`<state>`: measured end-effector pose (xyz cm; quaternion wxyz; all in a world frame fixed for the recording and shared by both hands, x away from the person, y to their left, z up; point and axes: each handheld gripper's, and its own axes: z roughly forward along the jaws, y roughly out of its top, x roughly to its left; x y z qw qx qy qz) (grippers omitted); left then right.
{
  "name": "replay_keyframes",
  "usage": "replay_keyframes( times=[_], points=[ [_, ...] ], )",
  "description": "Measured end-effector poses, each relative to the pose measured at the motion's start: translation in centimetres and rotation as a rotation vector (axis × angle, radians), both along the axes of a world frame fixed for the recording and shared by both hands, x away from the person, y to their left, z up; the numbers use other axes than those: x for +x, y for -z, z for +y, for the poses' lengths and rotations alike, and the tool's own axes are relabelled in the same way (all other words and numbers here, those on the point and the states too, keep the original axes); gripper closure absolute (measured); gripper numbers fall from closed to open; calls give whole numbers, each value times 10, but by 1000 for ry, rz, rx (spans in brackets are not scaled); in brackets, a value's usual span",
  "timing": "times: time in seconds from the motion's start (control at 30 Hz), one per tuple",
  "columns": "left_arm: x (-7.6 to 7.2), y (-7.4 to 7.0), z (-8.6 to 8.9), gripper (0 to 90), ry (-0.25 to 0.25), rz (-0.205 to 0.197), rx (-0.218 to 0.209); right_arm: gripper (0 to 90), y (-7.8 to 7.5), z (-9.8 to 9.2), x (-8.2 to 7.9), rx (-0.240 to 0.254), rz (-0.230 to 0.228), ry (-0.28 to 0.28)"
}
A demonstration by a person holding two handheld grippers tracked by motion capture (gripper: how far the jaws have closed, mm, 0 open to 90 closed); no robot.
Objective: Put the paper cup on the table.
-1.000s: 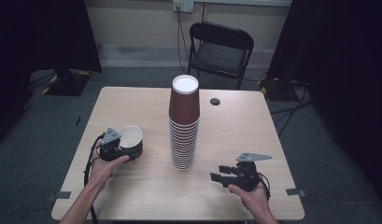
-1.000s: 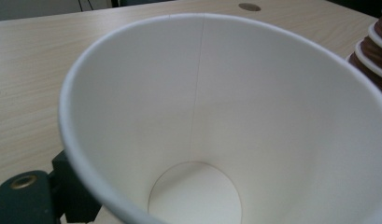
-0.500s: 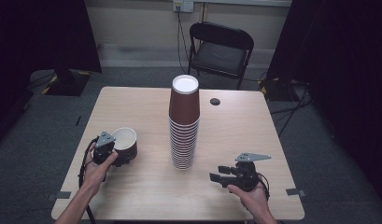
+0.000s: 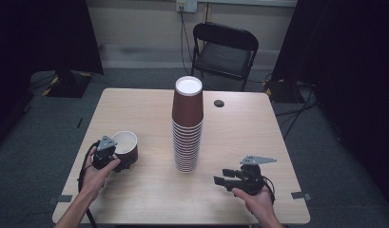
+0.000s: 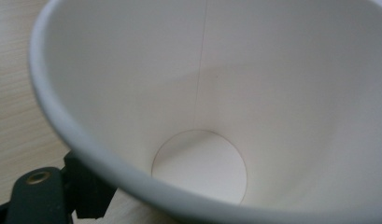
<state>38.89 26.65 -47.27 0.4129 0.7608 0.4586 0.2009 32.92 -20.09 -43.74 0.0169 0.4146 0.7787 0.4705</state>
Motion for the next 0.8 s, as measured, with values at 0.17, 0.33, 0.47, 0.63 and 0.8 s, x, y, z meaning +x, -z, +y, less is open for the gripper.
replay_keyframes(
  times=[0.17, 0.33, 0.47, 0.63, 0.8],
  points=[
    [-5, 4, 2, 153, -8, -11, 38, 439, -2, 1, -1, 2, 1, -2],
    [-14, 12, 5, 156, 4, 15, 37, 439, -2, 1, -1, 2, 3, -2],
    [-21, 8, 7, 156, 6, 16, 36, 439, -1, 3, -1, -1, 3, -9],
    [-30, 7, 12, 158, -14, 17, 13, 440, -2, 1, -1, 3, 0, 2],
    [-37, 3, 19, 158, -25, 10, -14, 440, -3, -1, -1, 3, -5, 7]
  ],
)
